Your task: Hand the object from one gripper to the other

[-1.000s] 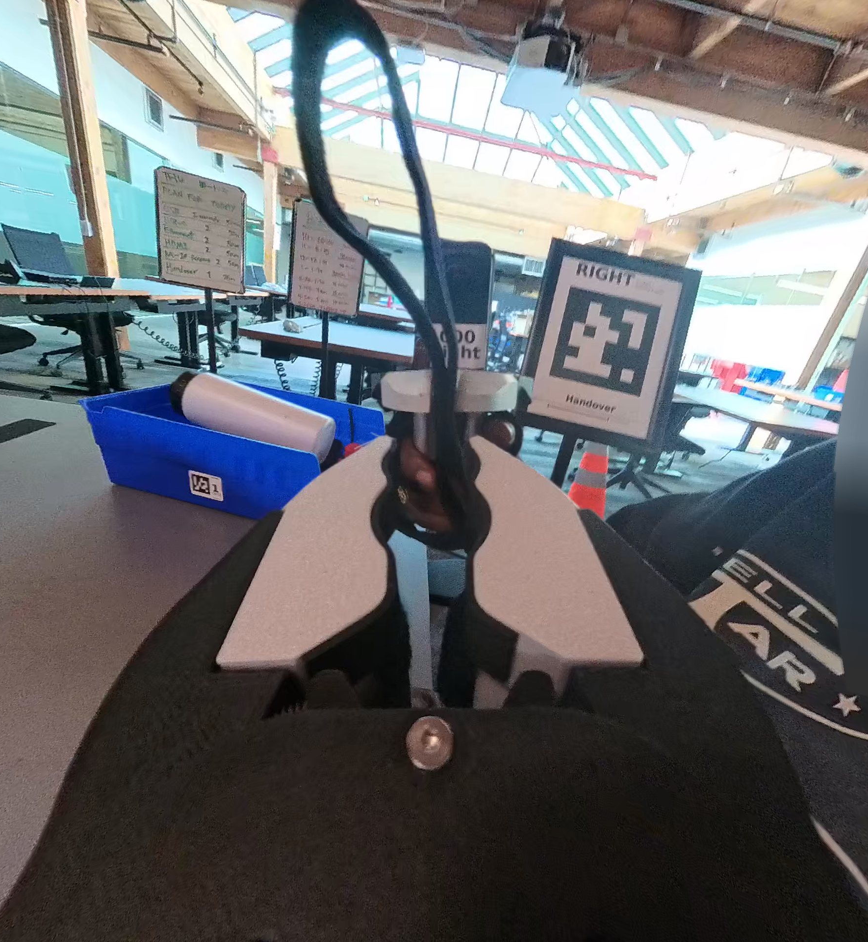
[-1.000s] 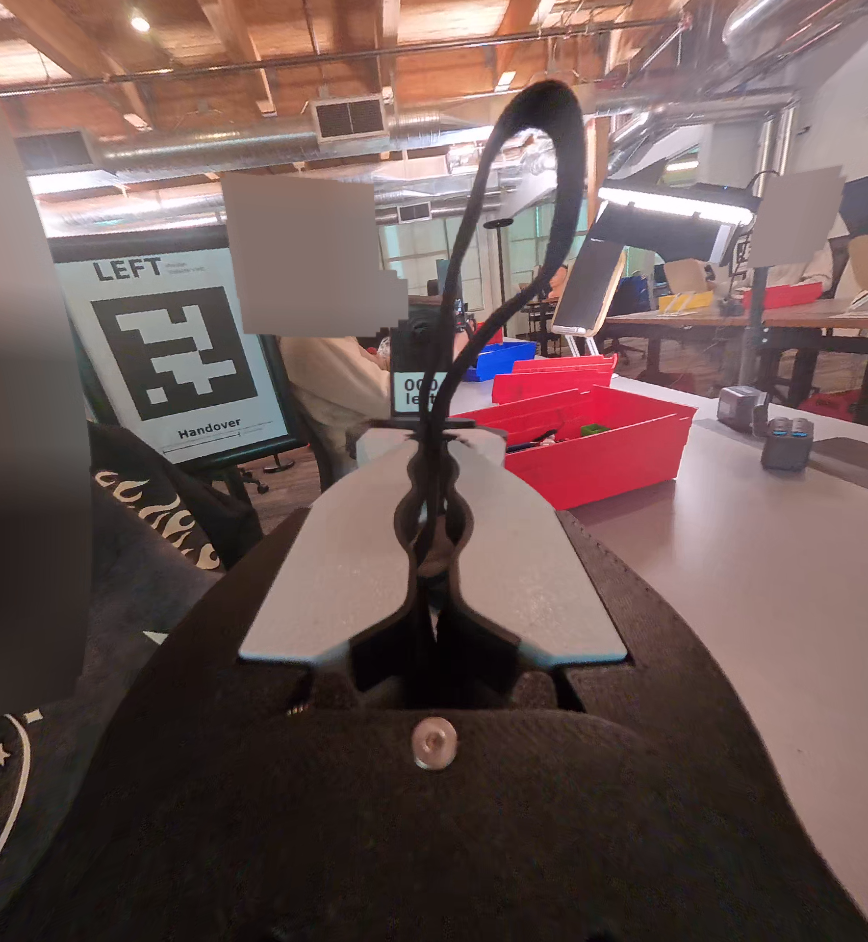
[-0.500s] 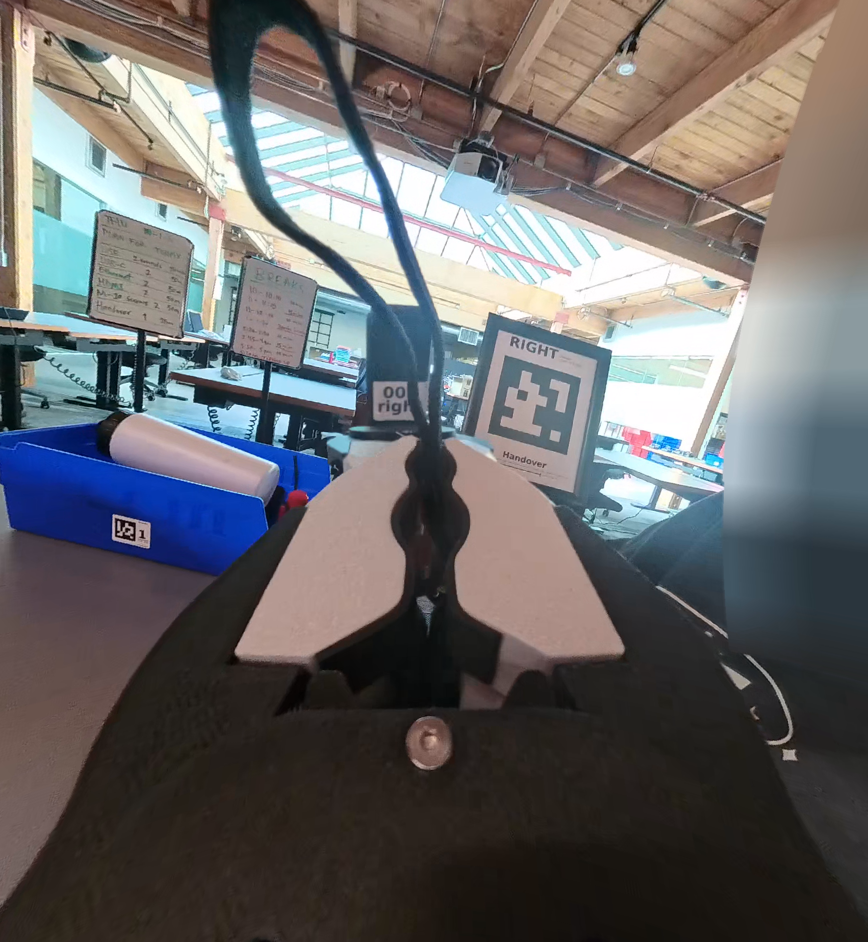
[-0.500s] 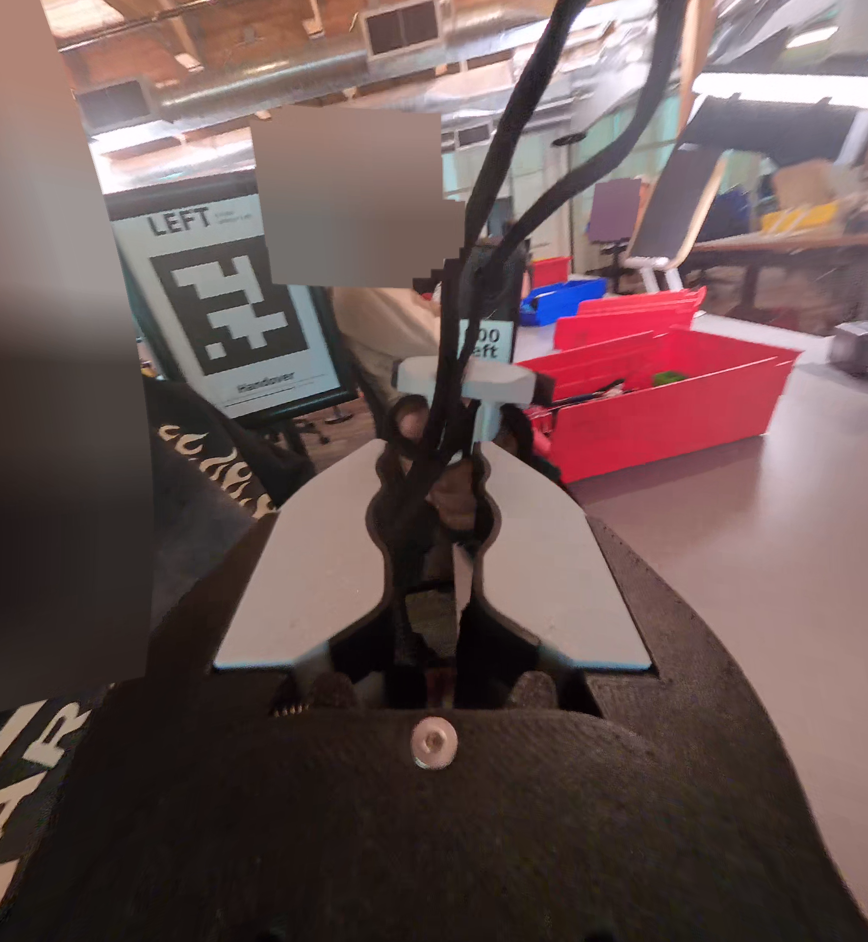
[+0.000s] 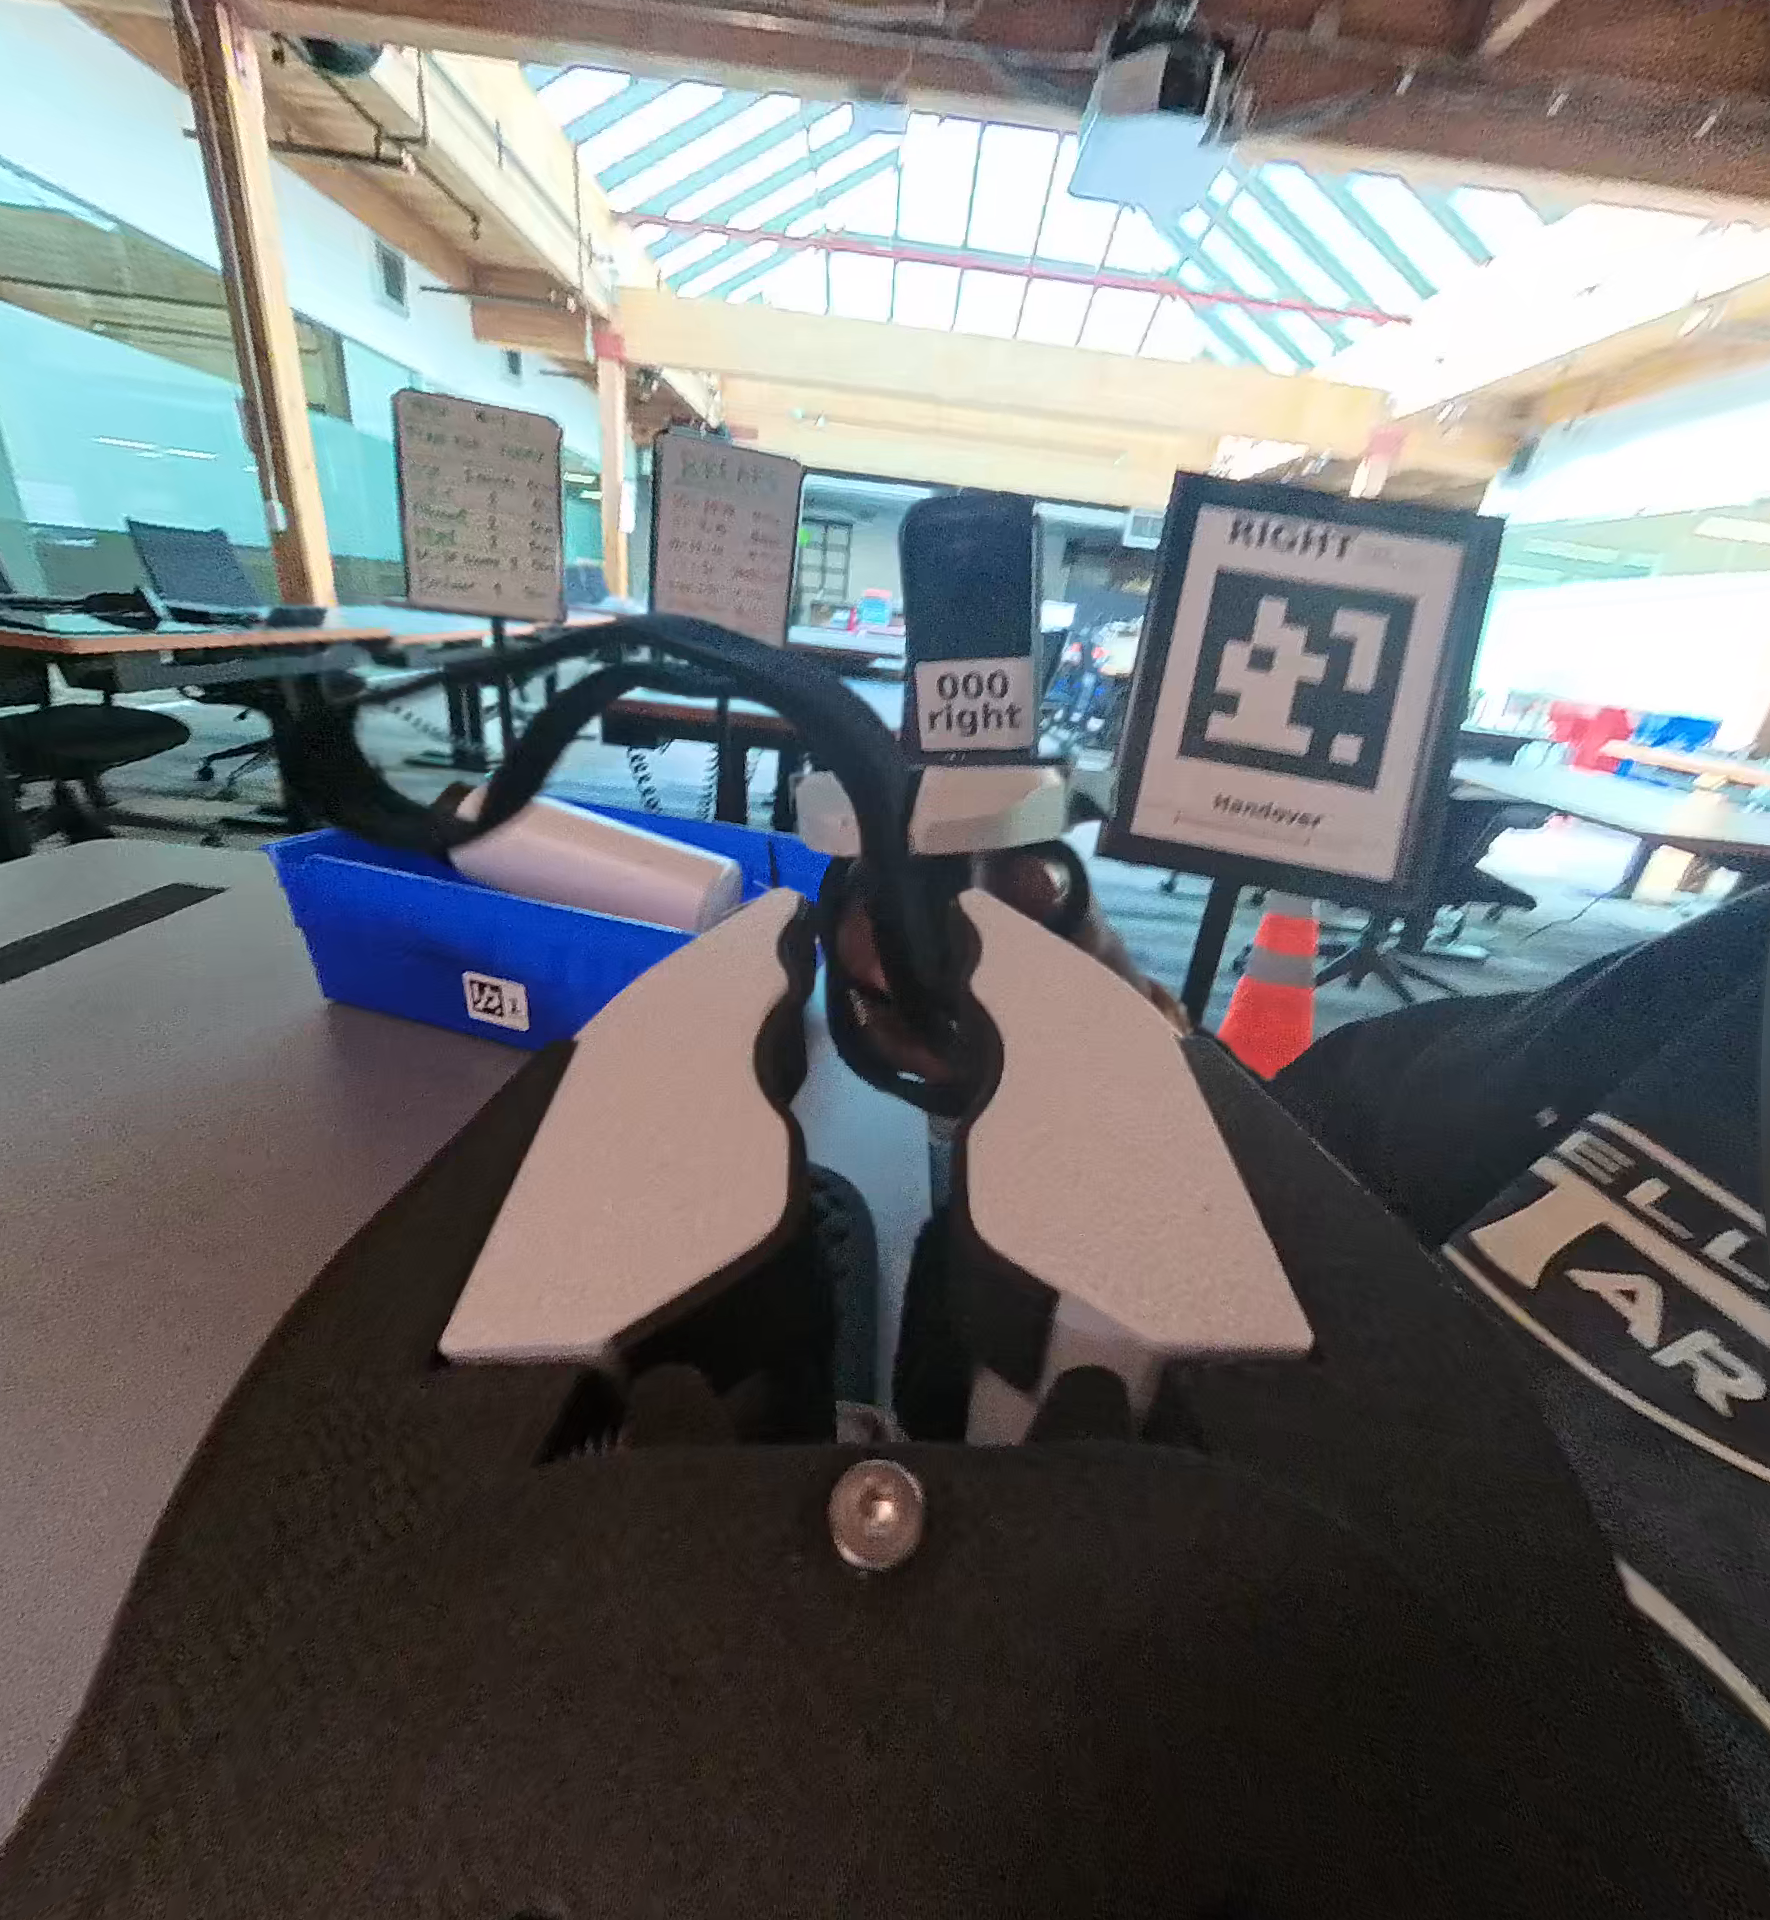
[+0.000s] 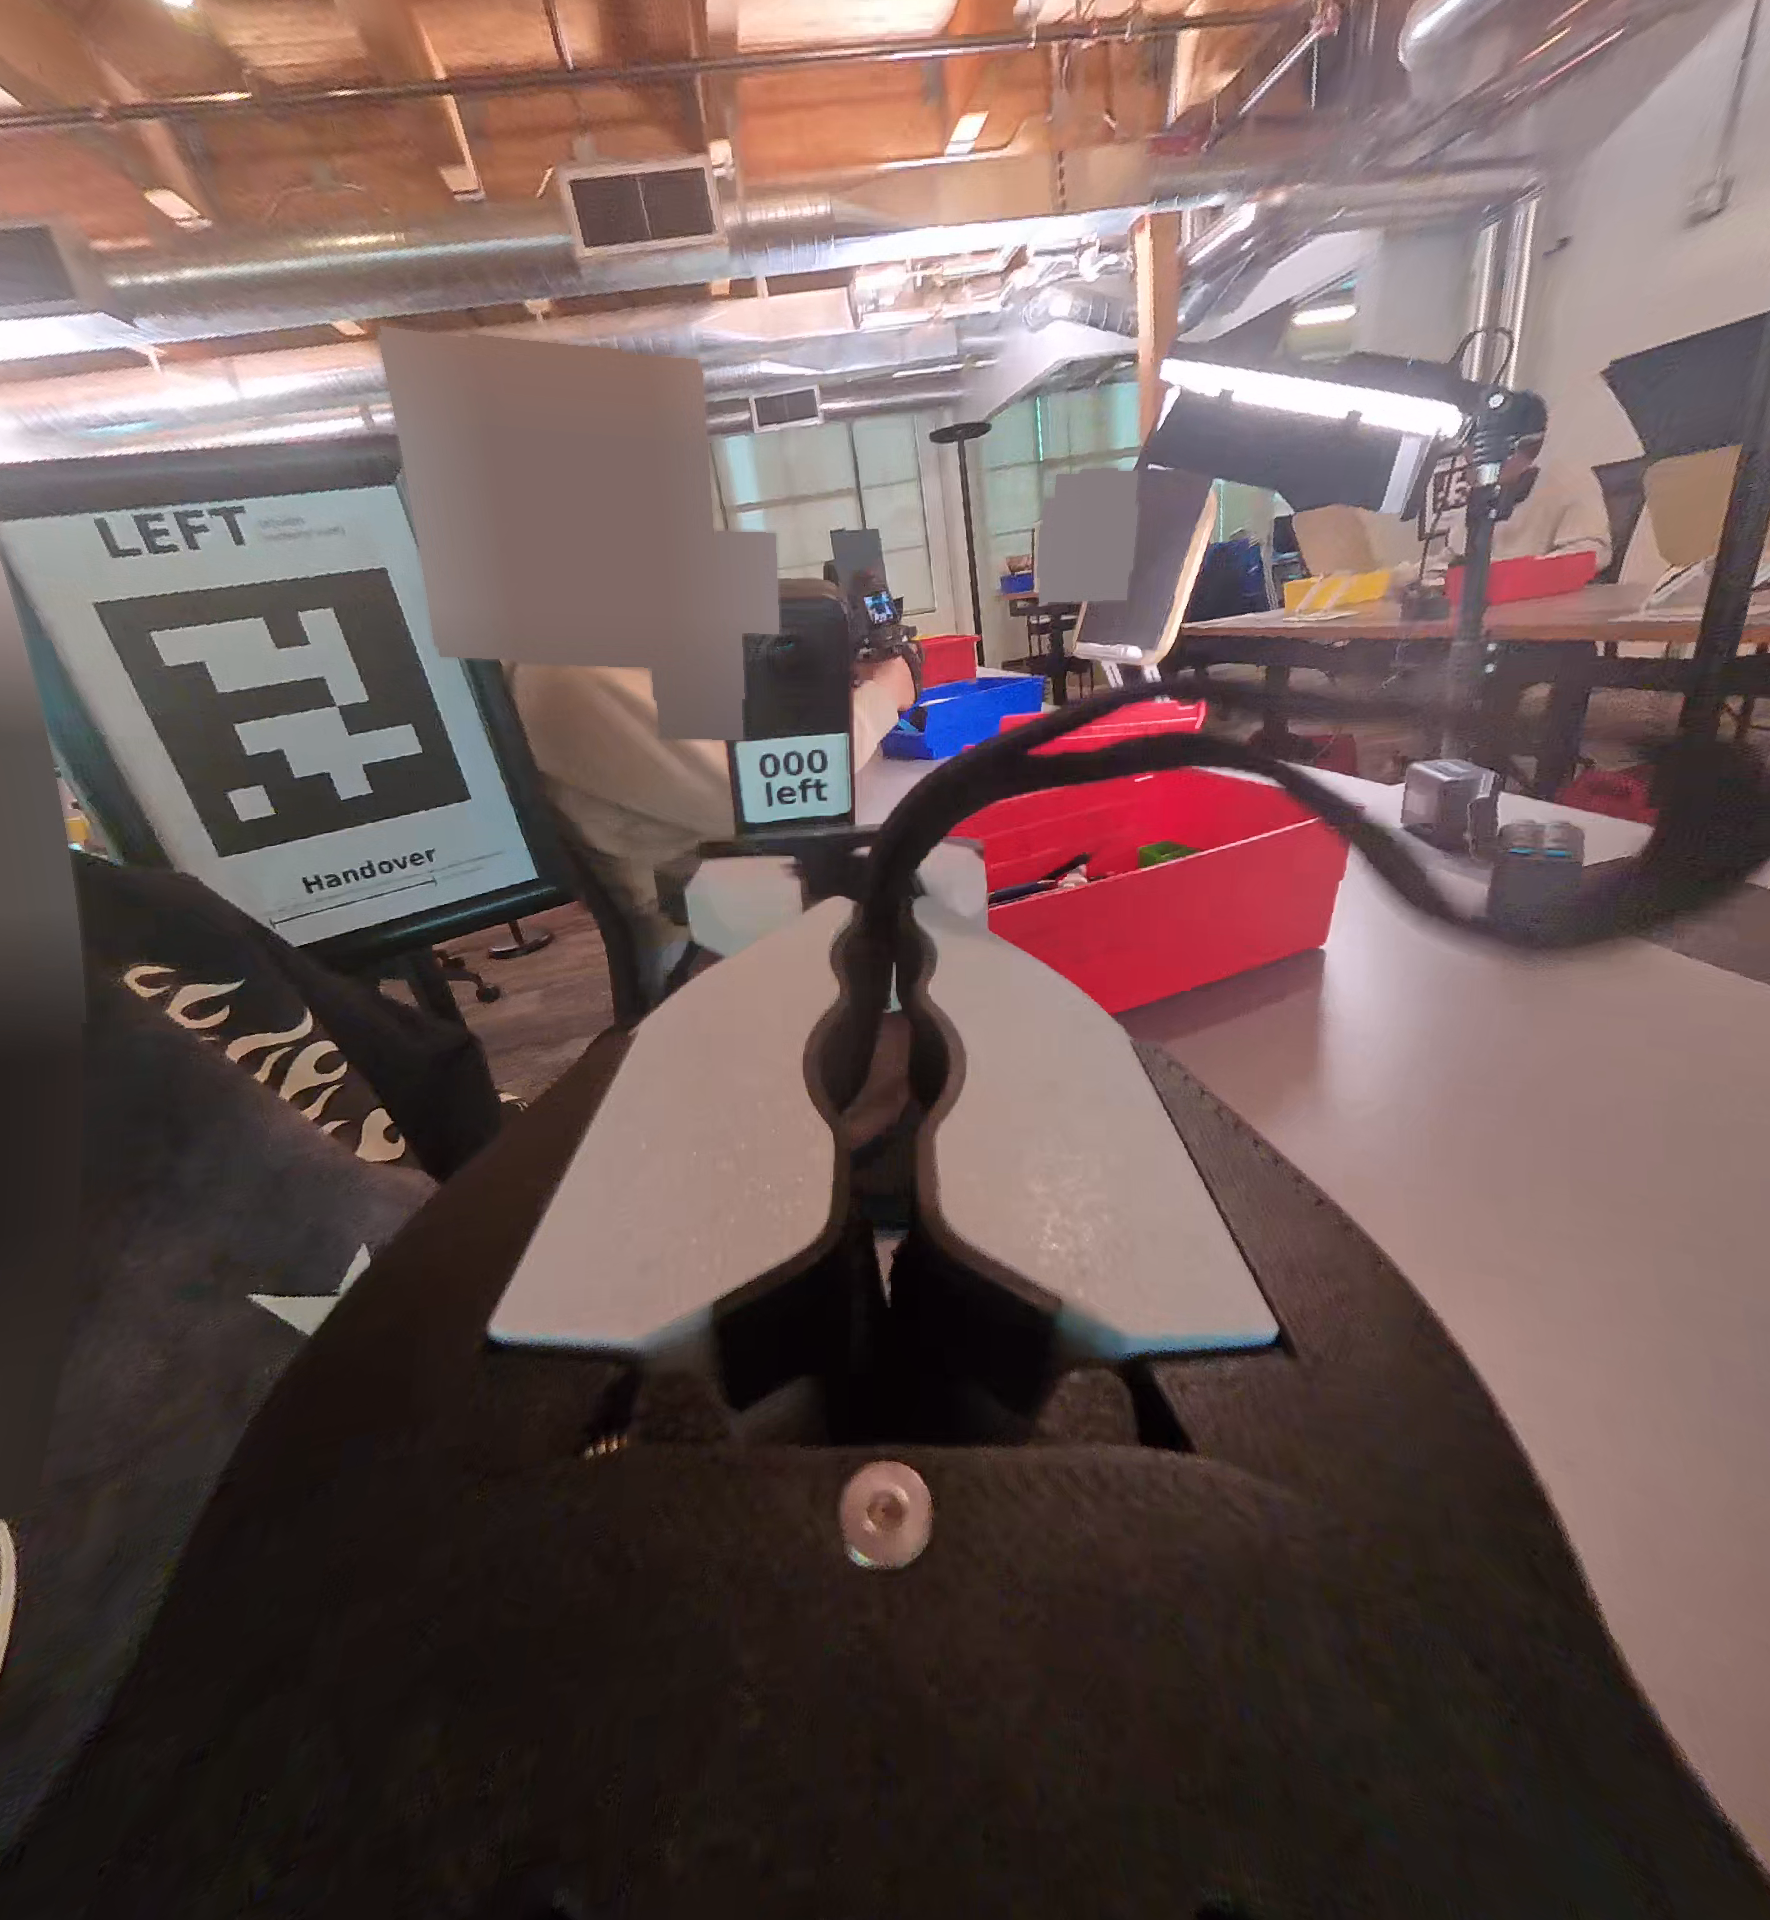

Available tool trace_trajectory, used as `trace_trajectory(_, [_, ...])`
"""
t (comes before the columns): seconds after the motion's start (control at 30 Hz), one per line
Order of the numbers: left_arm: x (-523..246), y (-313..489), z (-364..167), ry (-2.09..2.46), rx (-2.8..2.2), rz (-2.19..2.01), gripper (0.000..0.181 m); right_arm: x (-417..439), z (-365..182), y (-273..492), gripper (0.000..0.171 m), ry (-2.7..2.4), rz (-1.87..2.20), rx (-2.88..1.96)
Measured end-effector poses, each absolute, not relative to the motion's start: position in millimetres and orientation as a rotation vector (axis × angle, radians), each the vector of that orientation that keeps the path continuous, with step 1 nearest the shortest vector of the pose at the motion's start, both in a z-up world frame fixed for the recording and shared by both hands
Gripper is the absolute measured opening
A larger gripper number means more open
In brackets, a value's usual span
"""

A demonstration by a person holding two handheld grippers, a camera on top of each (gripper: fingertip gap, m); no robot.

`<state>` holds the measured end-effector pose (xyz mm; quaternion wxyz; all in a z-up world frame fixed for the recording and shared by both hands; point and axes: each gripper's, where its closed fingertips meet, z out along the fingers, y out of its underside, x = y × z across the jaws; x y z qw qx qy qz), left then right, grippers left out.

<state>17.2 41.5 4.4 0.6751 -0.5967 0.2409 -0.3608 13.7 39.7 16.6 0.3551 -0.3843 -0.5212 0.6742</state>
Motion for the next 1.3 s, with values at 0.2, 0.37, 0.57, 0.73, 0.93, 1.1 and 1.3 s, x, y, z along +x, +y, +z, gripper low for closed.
trace_trajectory(0.2, [27, 37, 3, 0.579, -1.337, -0.873, 0.004, 16, 19, 33, 0.006, -1.367, 1.744, -0.952])
trace_trajectory(0.37, [18, 31, 11, 0.493, -1.306, -1.074, 0.004, 29, 23, 31, 0.032, -1.453, 1.457, -0.648])
trace_trajectory(0.57, [13, 35, 8, 0.433, -1.338, -1.17, 0.004, 36, 8, 33, 0.02, -1.351, 0.294, -0.011])
trace_trajectory(0.73, [22, 33, 2, 0.466, -1.374, -1.214, 0.004, 25, -2, 25, 0.023, -1.32, 0.015, 0.127])
trace_trajectory(0.93, [26, 31, 2, 0.499, -1.37, -1.231, 0.008, 21, -3, 24, 0.007, -1.31, -0.078, 0.141])
trace_trajectory(1.1, [11, 23, 16, 0.6, -1.232, -1.003, 0.027, 24, 9, 32, 0.005, -1.415, 0.483, -0.187])
trace_trajectory(1.3, [9, 23, 9, 0.714, -1.244, -0.667, 0.03, 29, 12, 31, 0.006, -1.538, 1.423, -0.699])
